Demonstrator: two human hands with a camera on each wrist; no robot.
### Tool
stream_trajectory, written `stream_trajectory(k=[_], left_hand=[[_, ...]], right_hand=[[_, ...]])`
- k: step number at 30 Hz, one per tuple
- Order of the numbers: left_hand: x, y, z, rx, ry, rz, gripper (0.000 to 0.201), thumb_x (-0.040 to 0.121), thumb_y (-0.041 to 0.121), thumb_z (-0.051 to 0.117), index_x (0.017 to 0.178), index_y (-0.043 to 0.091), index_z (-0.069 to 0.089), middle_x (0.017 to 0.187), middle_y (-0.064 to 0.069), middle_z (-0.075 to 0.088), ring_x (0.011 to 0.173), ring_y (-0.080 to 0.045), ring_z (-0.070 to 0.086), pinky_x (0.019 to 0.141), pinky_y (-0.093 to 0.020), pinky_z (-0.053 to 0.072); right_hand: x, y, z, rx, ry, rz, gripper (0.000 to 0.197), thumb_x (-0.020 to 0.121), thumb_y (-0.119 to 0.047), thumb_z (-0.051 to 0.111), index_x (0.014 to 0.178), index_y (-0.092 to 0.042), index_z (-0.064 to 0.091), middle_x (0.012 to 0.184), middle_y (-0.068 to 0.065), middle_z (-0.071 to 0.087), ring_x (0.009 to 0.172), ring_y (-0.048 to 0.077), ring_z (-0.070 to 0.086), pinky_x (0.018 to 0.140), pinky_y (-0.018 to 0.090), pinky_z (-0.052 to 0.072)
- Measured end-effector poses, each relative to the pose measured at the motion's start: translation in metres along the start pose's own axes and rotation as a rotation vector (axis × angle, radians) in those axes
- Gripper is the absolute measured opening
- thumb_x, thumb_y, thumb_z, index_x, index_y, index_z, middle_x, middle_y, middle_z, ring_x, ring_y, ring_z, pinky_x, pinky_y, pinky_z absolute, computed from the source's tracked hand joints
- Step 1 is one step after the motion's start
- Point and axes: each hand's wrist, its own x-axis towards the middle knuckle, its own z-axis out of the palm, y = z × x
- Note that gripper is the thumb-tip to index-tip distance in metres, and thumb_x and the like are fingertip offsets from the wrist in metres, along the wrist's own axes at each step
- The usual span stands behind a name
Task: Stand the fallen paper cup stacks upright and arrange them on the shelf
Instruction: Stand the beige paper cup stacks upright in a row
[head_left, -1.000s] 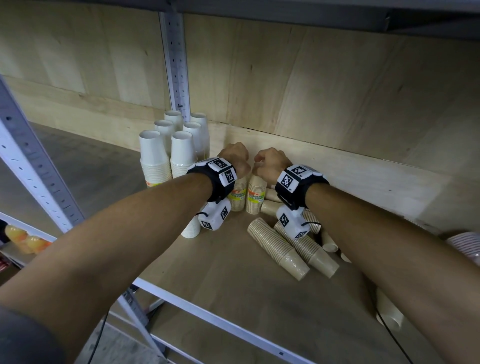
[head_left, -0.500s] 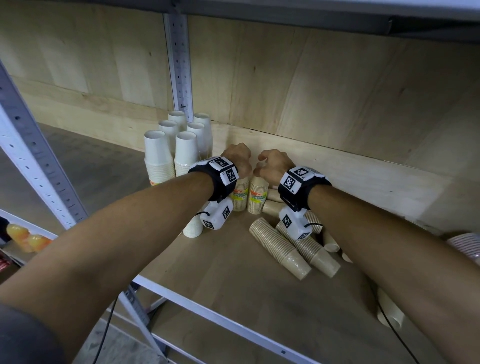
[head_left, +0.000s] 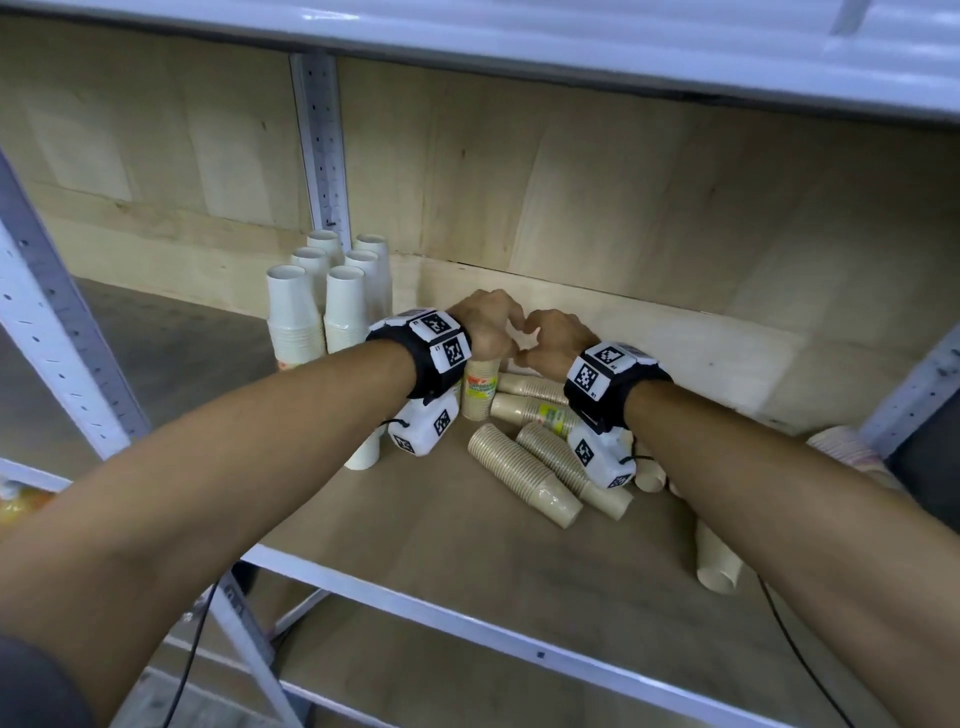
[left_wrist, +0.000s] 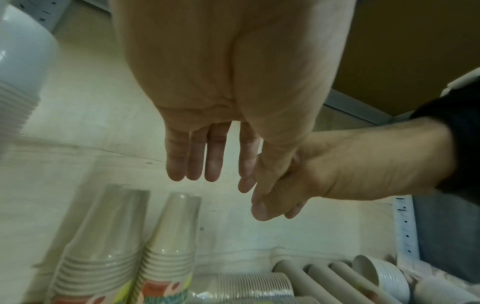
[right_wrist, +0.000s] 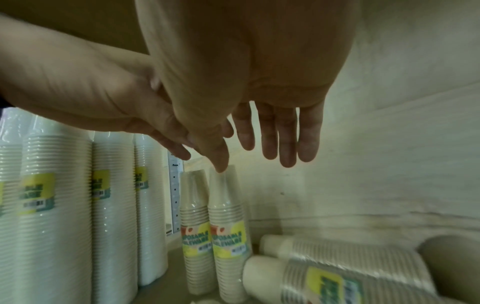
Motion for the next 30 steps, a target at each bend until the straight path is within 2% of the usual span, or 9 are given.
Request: stream_trajectory(k=[4, 11, 16, 18, 19, 22, 25, 27, 30], left_hand=[[-0.015, 0.012, 0.02, -0.003, -0.13, 0.053, 0.046, 0.083, 0.028, 0.073, 0.127, 0.026, 0.062, 0.127, -0.002, 0.059, 0.112, -0.02, 0.059, 0.087, -0.027, 0.047], [-0.04, 0.028, 0.068, 0.061, -0.304, 0.148, 0.049, 0.08, 0.029, 0.077, 0.127, 0.026, 0.063, 0.124, -0.001, 0.06, 0.109, -0.02, 0.059, 0.088, -0.03, 0.051], [-0.052, 0.032, 0.103, 0.068, -0.388, 0.164, 0.056, 0.081, 0.026, 0.076, 0.133, 0.022, 0.058, 0.129, 0.001, 0.059, 0.115, -0.02, 0.058, 0.088, -0.027, 0.048], [-0.057, 0.034, 0.111, 0.097, -0.412, 0.173, 0.055, 0.081, 0.025, 0.076, 0.133, 0.021, 0.059, 0.126, 0.001, 0.061, 0.113, -0.02, 0.058, 0.083, -0.025, 0.045], [-0.057, 0.034, 0.115, 0.113, -0.406, 0.183, 0.053, 0.08, 0.025, 0.077, 0.13, 0.023, 0.06, 0.123, 0.001, 0.062, 0.111, -0.019, 0.059, 0.08, -0.023, 0.043], [-0.06, 0.033, 0.123, 0.151, -0.37, 0.215, 0.051, 0.074, 0.03, 0.079, 0.122, 0.032, 0.064, 0.118, 0.002, 0.061, 0.107, -0.018, 0.058, 0.077, -0.023, 0.039], [-0.062, 0.032, 0.131, 0.23, -0.337, 0.248, 0.053, 0.068, 0.039, 0.08, 0.119, 0.039, 0.063, 0.121, 0.001, 0.053, 0.117, -0.022, 0.05, 0.089, -0.031, 0.04], [-0.065, 0.033, 0.133, 0.296, -0.329, 0.268, 0.053, 0.071, 0.037, 0.078, 0.121, 0.039, 0.061, 0.125, 0.0, 0.049, 0.121, -0.023, 0.045, 0.099, -0.037, 0.036], [-0.065, 0.034, 0.134, 0.355, -0.333, 0.298, 0.049, 0.072, 0.035, 0.076, 0.119, 0.039, 0.061, 0.122, 0.001, 0.049, 0.119, -0.024, 0.045, 0.102, -0.044, 0.032]], right_hand=[[-0.028, 0.025, 0.004, -0.034, -0.014, 0.079, 0.054, 0.08, -0.034, 0.071, 0.13, -0.02, 0.055, 0.127, 0.007, 0.06, 0.111, 0.026, 0.06, 0.086, 0.032, 0.049], [-0.073, 0.068, 0.026, -0.031, -0.088, 0.213, 0.052, 0.082, -0.029, 0.07, 0.131, -0.017, 0.056, 0.128, 0.006, 0.059, 0.113, 0.025, 0.06, 0.089, 0.032, 0.051], [-0.096, 0.096, 0.057, 0.069, -0.167, 0.228, 0.053, 0.07, -0.058, 0.061, 0.118, -0.035, 0.062, 0.105, -0.012, 0.069, 0.099, 0.013, 0.067, 0.079, 0.03, 0.055], [-0.099, 0.107, 0.067, 0.06, -0.169, 0.262, 0.038, 0.07, -0.058, 0.062, 0.095, -0.03, 0.062, 0.086, -0.012, 0.063, 0.085, 0.015, 0.065, 0.061, 0.026, 0.046], [-0.103, 0.109, 0.071, 0.061, -0.16, 0.263, 0.035, 0.072, -0.057, 0.064, 0.093, -0.028, 0.06, 0.085, -0.01, 0.061, 0.083, 0.016, 0.063, 0.06, 0.026, 0.041], [-0.113, 0.109, 0.074, 0.073, -0.143, 0.257, 0.06, 0.068, -0.055, 0.066, 0.119, -0.026, 0.059, 0.111, -0.002, 0.065, 0.1, 0.021, 0.064, 0.077, 0.029, 0.046], [-0.116, 0.113, 0.078, 0.093, -0.145, 0.27, 0.077, 0.059, -0.055, 0.062, 0.131, -0.027, 0.052, 0.123, 0.002, 0.063, 0.11, 0.026, 0.062, 0.09, 0.037, 0.05], [-0.116, 0.114, 0.08, 0.091, -0.134, 0.257, 0.08, 0.061, -0.053, 0.063, 0.135, -0.025, 0.049, 0.127, 0.004, 0.061, 0.113, 0.028, 0.06, 0.094, 0.04, 0.049], [-0.117, 0.115, 0.08, 0.069, -0.122, 0.257, 0.073, 0.071, -0.043, 0.07, 0.138, -0.022, 0.048, 0.13, 0.006, 0.06, 0.116, 0.029, 0.059, 0.096, 0.039, 0.048]])
